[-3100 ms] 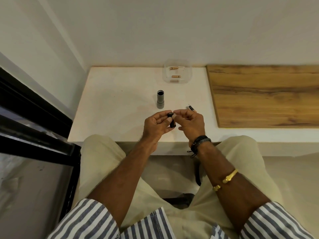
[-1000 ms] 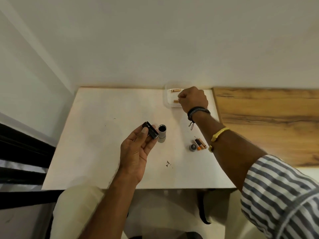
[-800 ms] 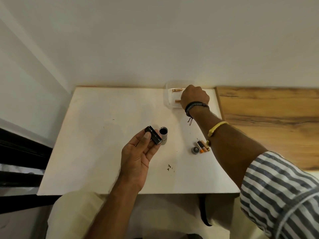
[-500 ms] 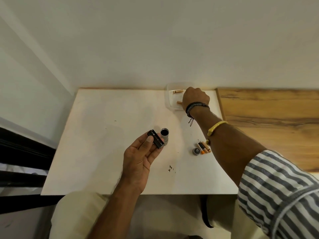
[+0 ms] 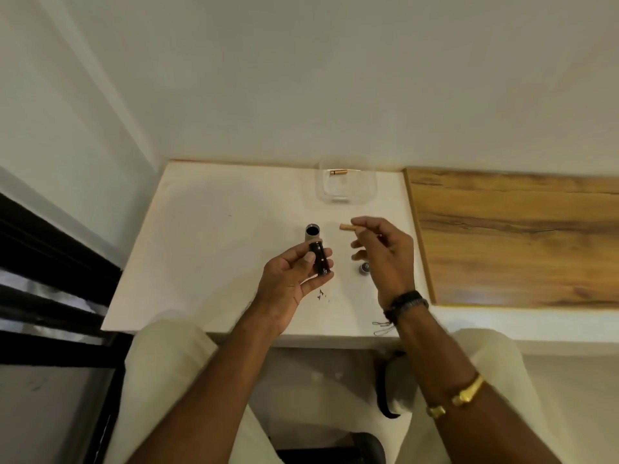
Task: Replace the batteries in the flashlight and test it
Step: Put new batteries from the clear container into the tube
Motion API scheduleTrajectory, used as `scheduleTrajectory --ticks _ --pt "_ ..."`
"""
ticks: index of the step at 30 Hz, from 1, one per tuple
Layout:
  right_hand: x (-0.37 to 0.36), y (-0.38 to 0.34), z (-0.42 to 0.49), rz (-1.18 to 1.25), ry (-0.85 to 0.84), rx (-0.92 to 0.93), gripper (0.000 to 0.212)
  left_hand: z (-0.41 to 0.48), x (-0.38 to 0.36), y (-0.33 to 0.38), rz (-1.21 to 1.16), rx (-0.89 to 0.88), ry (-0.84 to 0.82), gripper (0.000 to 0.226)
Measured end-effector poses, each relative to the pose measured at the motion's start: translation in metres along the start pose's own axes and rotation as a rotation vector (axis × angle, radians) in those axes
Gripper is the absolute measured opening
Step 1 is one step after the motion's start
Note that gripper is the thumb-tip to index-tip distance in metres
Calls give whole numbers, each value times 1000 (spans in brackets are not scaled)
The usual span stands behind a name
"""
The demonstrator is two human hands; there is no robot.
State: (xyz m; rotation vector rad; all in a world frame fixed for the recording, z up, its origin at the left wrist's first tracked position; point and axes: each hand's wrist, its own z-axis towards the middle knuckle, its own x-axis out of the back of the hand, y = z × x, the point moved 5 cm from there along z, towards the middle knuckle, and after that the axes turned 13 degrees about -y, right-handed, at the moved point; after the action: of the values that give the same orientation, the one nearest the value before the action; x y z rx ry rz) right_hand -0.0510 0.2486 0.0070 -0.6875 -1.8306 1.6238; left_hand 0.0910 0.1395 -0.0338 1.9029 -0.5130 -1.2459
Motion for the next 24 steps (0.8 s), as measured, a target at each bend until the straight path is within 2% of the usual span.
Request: scheduleTrajectory --ticks 2,5,9,16,24 --pt "0 1 -23 28 -18 12 22 -4 -6 -3 33 10 -24 25" --pt "0 -6 -44 -91 -7 74 24 -14 -13 -6 79 27 -41 25" --pt "-3 -18 -61 -212 25 137 16 -25 -17 -9 109 28 -37 25" --pt "-7 -21 -70 -268 -27 185 11 -34 -21 -9 169 20 -57 24" --pt "-19 -13 -73 -391 -67 207 11 -35 -16 -7 198 -18 -6 20"
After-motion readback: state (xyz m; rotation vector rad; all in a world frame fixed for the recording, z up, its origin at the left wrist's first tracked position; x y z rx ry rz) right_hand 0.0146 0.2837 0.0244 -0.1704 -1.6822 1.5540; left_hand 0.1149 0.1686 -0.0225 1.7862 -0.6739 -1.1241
